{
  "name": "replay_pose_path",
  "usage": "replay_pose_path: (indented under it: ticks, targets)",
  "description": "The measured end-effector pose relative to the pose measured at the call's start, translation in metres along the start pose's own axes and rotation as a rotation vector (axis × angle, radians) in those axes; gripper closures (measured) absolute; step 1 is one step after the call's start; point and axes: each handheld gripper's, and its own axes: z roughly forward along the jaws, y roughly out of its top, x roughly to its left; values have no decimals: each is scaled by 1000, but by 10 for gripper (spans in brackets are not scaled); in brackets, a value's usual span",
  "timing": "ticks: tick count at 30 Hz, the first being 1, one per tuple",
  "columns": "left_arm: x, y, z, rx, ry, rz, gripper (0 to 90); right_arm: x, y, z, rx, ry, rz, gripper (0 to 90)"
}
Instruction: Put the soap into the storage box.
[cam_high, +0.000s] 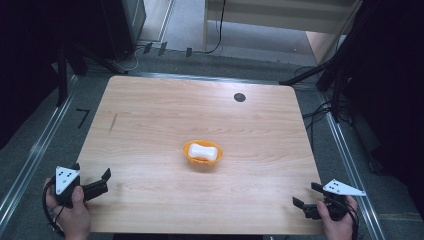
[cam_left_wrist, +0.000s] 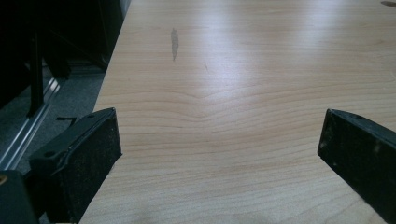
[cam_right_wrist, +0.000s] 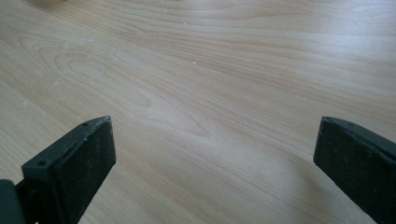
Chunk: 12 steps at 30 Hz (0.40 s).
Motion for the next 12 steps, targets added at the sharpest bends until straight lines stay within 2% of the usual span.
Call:
replay_pose_path:
  ticks: [7,12]
  targets:
    - [0,0,0,0,1,1,0,-2,-10,-8,-55,-5,39,0]
    - [0,0,0,0,1,0,0,-2,-10,-11,-72,-2,55,0]
